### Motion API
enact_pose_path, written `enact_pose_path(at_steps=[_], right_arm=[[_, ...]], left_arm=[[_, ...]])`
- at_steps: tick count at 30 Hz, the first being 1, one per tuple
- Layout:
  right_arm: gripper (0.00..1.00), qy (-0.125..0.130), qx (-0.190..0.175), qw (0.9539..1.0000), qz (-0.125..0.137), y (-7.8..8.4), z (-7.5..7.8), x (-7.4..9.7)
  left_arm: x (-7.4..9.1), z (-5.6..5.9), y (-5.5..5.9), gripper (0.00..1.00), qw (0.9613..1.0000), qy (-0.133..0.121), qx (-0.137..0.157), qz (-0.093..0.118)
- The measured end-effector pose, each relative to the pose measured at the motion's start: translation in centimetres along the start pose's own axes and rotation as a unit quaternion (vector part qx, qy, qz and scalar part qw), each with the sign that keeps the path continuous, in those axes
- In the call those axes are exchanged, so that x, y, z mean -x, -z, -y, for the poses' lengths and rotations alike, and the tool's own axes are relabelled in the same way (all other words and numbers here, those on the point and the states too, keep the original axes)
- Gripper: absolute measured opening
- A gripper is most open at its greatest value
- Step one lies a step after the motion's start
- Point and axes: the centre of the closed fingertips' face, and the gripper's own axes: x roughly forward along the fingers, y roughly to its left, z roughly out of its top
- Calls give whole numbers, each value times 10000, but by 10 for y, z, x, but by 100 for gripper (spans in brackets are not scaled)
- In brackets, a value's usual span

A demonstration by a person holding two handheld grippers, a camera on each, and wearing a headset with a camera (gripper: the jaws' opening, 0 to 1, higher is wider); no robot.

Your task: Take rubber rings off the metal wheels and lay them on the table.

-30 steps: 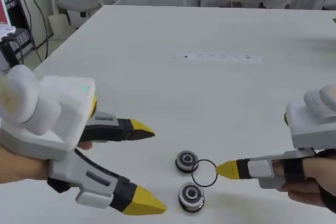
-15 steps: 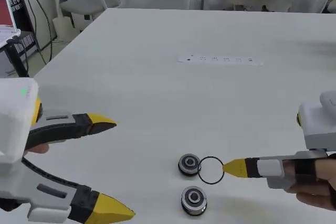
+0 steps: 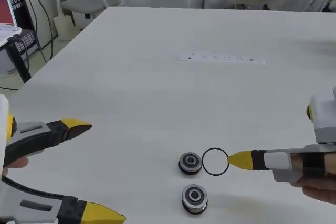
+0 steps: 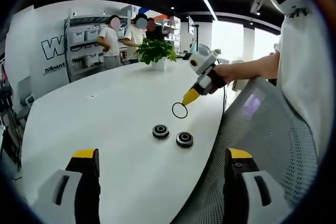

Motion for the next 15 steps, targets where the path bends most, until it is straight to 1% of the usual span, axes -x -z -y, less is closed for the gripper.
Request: enact_pose_path(at_steps=[2,8,15], right_arm=[[0,2,3,10000,11,-1,0,1],[0,-10,-3,10000,87,-5,-3,3],[0,-77,41,9998,170,-12,-12,4]], left_arm=[[-1,2,3,99,10000,5,81,-11],[-4,6,8,99,9998,-19,190,6],[-7,13,14,99,9997,15,261,-8]])
